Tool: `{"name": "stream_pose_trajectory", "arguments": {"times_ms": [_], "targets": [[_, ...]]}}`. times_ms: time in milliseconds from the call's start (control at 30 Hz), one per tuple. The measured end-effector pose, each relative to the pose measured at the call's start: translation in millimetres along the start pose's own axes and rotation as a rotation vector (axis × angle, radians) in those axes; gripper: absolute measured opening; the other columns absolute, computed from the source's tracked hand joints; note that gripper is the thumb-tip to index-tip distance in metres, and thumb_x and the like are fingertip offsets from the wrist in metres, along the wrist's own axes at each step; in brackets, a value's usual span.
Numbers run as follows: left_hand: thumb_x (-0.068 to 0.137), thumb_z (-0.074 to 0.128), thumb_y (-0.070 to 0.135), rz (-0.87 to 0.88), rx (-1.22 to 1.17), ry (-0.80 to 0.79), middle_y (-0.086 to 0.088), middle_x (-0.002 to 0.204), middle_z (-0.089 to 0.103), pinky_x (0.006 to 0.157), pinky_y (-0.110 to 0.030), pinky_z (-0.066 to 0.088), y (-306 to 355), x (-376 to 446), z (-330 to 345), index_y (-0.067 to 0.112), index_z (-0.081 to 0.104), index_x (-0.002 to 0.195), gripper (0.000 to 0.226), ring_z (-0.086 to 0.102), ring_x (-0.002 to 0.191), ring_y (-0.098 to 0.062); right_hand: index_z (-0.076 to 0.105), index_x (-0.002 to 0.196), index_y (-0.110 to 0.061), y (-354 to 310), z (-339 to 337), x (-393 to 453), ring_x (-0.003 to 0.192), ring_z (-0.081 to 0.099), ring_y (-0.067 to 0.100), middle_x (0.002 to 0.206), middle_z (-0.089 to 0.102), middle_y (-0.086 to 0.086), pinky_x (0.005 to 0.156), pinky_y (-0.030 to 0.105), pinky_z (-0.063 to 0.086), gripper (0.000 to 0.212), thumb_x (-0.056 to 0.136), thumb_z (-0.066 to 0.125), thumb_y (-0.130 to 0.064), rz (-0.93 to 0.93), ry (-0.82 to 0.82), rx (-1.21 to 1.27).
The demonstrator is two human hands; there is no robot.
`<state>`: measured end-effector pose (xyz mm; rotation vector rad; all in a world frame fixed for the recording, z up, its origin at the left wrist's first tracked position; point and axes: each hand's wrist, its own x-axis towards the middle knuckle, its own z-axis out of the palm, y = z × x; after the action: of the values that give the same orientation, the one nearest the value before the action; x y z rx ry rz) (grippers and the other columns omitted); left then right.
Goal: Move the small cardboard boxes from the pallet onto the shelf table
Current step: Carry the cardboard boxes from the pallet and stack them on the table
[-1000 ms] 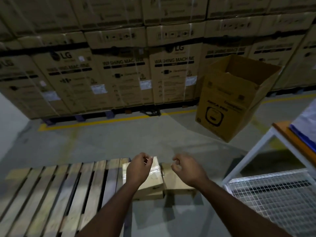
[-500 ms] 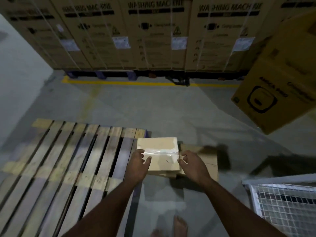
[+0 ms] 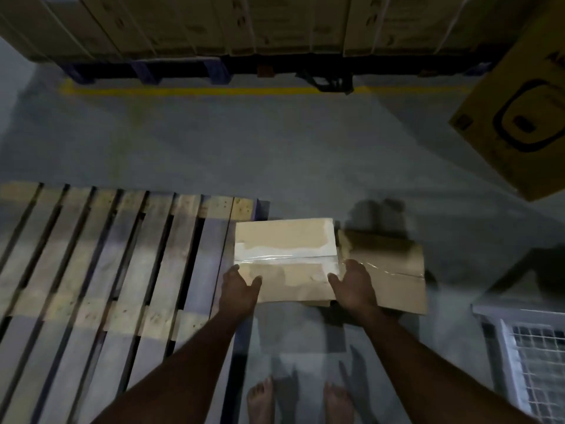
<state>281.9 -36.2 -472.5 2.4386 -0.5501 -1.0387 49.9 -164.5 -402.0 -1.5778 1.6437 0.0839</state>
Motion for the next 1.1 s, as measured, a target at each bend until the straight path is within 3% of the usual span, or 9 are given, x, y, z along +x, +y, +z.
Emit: {"name": "stream_pose_trajectory", "arguments": {"times_ms": [133,300,367,433,500,567,667,833,1100], "targets": [[0.082,0.079,0.037,-0.09,-0.014,-0.005,-0.018,0.126,0.063,0.098,-0.049,0.054,-10,15,8,-0.002,0.053,0.135,0.071,0.063,0.115,-0.035,0.051,0.132,-0.005,25,41,40,0.12,0.053,0.035,0.131,0.056,0.016,0.098,0.04,0.047,0.054,0.09,0.065,-0.035,0.094,-0.037,0.038],[0.085,0.078,0.009,-0.223,-0.175,-0.164,-0.018,0.104,0.074,0.081,-0.038,0.061,-39,31,20,-0.002,0.07,0.107,0.026,0.071,0.096,-0.031,0.043,0.134,-0.006,49,82,59,0.113,0.059,0.034,0.128,0.059,0.016,0.094,0.045,0.052,0.067,0.082,0.072,-0.038,0.211,-0.148,0.092],[0.08,0.081,0.018,-0.203,-0.201,-0.174,-0.015,0.106,0.073,0.069,-0.029,0.06,-40,26,17,0.002,0.067,0.111,0.037,0.071,0.096,-0.028,0.04,0.137,-0.005,47,86,54,0.116,0.057,0.035,0.13,0.056,0.018,0.095,0.044,0.051,0.074,0.079,0.077,-0.033,0.202,-0.106,0.106],[0.073,0.085,0.034,-0.128,-0.206,-0.132,-0.008,0.106,0.072,0.07,-0.027,0.059,-30,18,8,0.01,0.064,0.112,0.05,0.07,0.096,-0.022,0.042,0.137,-0.005,36,77,44,0.119,0.055,0.036,0.132,0.056,0.018,0.096,0.039,0.049,0.073,0.079,0.078,-0.029,0.168,-0.036,0.138],[0.083,0.081,0.027,-0.06,-0.22,-0.059,0.0,0.102,0.067,0.074,-0.027,0.056,-7,8,-9,0.016,0.06,0.11,0.037,0.065,0.094,-0.017,0.045,0.137,-0.009,21,59,34,0.121,0.054,0.033,0.133,0.055,0.013,0.096,0.036,0.046,0.068,0.08,0.077,-0.028,0.134,0.013,0.197],[0.086,0.078,0.033,0.004,-0.243,0.017,-0.001,0.108,0.066,0.086,-0.038,0.058,22,-2,-30,0.017,0.059,0.12,0.042,0.064,0.1,-0.022,0.049,0.133,-0.016,-1,32,21,0.116,0.057,0.029,0.128,0.058,0.007,0.092,0.035,0.048,0.062,0.079,0.075,-0.031,0.104,0.076,0.279],[0.072,0.068,0.062,0.082,-0.256,0.088,-0.005,0.12,0.067,0.097,-0.053,0.053,64,-13,-62,0.018,0.057,0.129,0.073,0.064,0.11,-0.03,0.053,0.124,-0.027,-28,-15,1,0.104,0.065,0.026,0.119,0.065,0.004,0.088,0.045,0.056,0.061,0.067,0.062,-0.048,0.05,0.184,0.369],[0.08,0.067,0.061,0.252,-0.355,0.191,-0.007,0.141,0.058,0.108,-0.051,0.046,146,-78,-123,0.02,0.046,0.144,0.078,0.057,0.128,-0.028,0.049,0.118,-0.022,-84,-99,-80,0.105,0.062,0.027,0.118,0.062,0.005,0.087,0.047,0.056,0.041,0.086,0.071,-0.034,-0.058,0.402,0.428],[0.093,0.07,0.04,0.515,-0.402,0.272,-0.001,0.143,0.054,0.105,-0.037,0.045,239,-230,-238,0.018,0.05,0.147,0.062,0.052,0.131,-0.019,0.037,0.137,-0.027,-128,-197,-235,0.114,0.061,0.025,0.129,0.057,0.003,0.086,0.053,0.058,0.064,0.084,0.069,-0.046,-0.146,0.634,0.567]]}}
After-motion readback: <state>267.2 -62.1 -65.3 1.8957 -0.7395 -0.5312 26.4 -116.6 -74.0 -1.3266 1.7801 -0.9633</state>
